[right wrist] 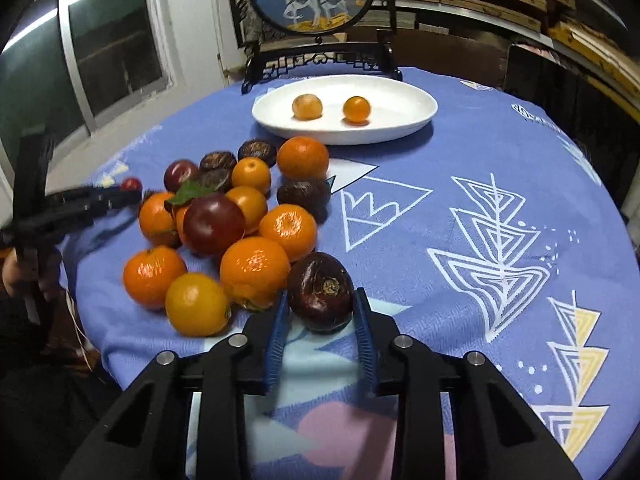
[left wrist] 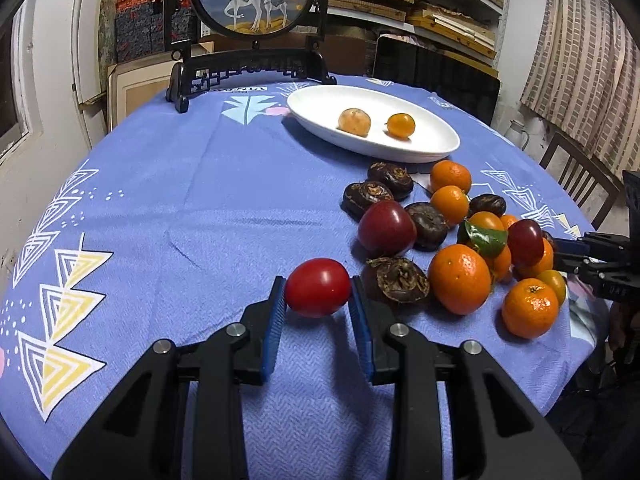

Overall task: Organize fruits
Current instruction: 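Grasp the red tomato with the left tool while the right tool grasps a dark brown date, then carry tomato and date over the white plate and open both tools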

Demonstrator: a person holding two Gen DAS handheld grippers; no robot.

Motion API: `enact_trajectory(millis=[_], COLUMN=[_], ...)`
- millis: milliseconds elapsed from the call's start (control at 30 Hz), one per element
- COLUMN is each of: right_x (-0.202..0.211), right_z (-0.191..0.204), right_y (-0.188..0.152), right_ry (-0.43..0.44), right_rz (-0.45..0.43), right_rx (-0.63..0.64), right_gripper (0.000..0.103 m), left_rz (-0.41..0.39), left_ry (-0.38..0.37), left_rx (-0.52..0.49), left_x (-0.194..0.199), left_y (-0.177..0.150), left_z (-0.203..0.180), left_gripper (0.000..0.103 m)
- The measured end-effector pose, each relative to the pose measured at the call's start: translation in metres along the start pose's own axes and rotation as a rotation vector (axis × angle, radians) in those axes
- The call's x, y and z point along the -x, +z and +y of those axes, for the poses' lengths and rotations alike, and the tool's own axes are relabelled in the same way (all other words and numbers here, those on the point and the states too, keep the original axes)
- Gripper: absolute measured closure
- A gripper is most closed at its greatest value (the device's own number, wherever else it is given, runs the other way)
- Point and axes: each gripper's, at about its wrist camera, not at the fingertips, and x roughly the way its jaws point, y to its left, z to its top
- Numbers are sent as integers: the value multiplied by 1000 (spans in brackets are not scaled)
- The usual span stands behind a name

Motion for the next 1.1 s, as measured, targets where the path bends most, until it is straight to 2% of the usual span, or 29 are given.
enact_trajectory(millis=[100,400,633,700,833,1000,1100], right_x=[5,29,31,23,-20,-88,-122], right_z=[-7,-38,-58,-64,-75,-90,-99], right_y=[0,13,69,91,140,195,210], right_ry=[29,202,246,263,272,257,254], right_rz=[-18,-95,-142,-145,-112,-66,-37], right_rx=[-41,-206,-241,-259,-281,-324,-353], right_gripper=[71,71,71,70,70,70,69], left_rz=[-13,-55,-66,-65,-41,7,54], left_ry=[3,-17,-63,-59,-68,-78,-62], left_rx=[2,-16,-48,-67,-81,-69,-51], left_x=[4,17,7,-5,-39,-103,-144], left_y=[2,17,68,90,134,195,216], left_z=[1,-8,-20,-24,-28,-28,-26], left_gripper=[72,72,72,72,72,72,72])
